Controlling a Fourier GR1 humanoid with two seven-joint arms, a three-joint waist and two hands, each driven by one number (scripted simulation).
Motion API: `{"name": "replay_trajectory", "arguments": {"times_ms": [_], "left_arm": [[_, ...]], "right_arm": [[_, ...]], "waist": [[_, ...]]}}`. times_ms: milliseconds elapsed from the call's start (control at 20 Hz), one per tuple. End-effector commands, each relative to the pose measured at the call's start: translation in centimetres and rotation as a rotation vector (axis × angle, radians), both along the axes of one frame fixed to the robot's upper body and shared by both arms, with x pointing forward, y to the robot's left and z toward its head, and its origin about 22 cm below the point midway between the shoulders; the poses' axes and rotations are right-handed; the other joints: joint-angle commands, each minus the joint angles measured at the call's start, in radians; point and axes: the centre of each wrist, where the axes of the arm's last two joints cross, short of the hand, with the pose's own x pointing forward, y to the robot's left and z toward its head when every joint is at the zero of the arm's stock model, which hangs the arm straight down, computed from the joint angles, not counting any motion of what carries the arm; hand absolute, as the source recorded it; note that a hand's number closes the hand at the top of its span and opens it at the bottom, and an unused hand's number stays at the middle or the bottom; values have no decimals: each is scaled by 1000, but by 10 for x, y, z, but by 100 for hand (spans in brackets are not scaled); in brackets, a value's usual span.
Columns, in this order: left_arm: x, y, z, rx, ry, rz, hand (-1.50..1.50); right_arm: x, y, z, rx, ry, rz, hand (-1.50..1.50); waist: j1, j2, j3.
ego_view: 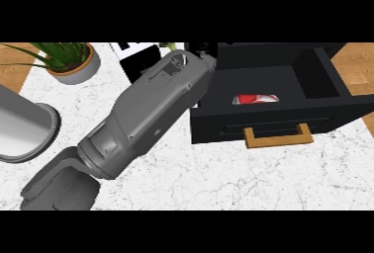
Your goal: Pick up the can, place it into the drawer and close the drawer
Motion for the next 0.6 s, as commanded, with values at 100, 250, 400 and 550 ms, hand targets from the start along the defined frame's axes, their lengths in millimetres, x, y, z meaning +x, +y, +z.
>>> {"name": "replay_trajectory", "arguments": {"times_ms": [100, 250, 400, 550], "left_arm": [[0, 0, -12, 38, 12, 63, -150], [3, -3, -3, 43, 32, 94, -150], [1, -2, -11, 33, 15, 99, -150], [1, 2, -20, 33, 21, 98, -150]], "right_arm": [[11, 8, -3, 12, -11, 13, -150], [-2, 5, 7, -14, 1, 16, -150], [8, 1, 9, 11, -8, 12, -150], [-3, 7, 7, 6, -18, 0, -150]], "waist": [[-12, 5, 0], [-21, 3, 0], [-19, 5, 0], [-7, 0, 0]]}}
